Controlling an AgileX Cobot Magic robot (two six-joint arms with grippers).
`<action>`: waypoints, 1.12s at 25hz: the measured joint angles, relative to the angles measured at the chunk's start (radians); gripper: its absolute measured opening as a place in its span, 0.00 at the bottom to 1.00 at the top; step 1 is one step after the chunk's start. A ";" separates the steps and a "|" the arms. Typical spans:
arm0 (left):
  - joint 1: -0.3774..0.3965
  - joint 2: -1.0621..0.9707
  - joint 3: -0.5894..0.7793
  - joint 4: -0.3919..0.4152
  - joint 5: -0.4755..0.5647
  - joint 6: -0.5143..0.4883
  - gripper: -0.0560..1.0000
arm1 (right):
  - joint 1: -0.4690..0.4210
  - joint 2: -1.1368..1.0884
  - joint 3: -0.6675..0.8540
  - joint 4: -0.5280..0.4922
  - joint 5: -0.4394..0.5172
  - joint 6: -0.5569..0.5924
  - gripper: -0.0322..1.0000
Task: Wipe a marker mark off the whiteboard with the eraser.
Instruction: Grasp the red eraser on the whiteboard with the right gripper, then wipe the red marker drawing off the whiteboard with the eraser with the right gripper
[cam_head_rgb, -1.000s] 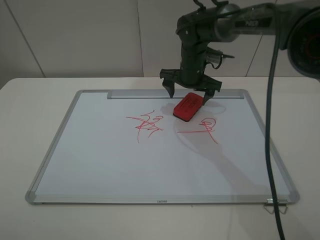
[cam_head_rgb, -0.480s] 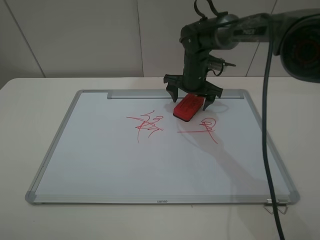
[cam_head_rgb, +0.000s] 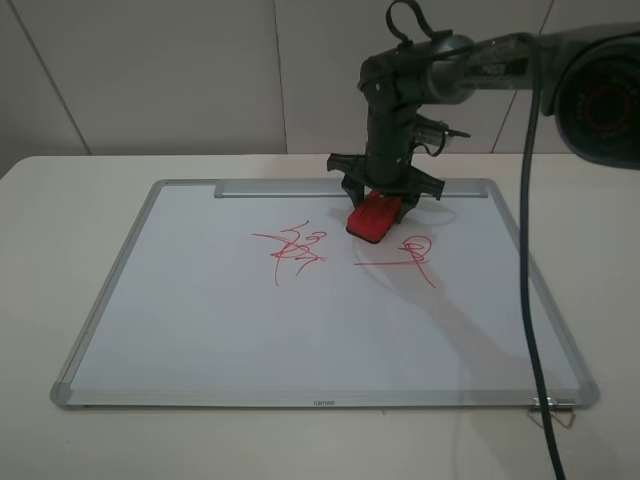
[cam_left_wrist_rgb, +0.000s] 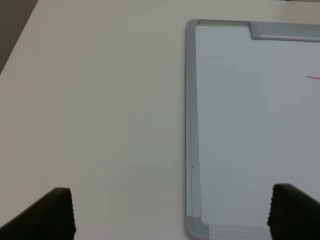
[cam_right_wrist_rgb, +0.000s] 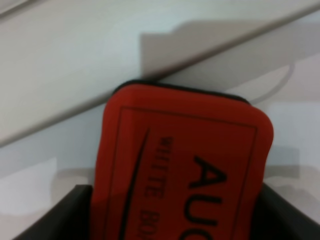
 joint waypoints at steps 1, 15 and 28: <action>0.000 0.000 0.000 0.000 0.000 0.000 0.79 | 0.000 0.000 0.000 0.000 0.000 0.000 0.56; 0.000 0.000 0.000 0.000 0.000 0.000 0.79 | 0.004 -0.079 0.000 -0.017 0.062 -0.387 0.56; 0.000 0.000 0.000 0.000 0.000 0.000 0.79 | 0.225 -0.141 -0.003 0.120 0.164 -0.898 0.56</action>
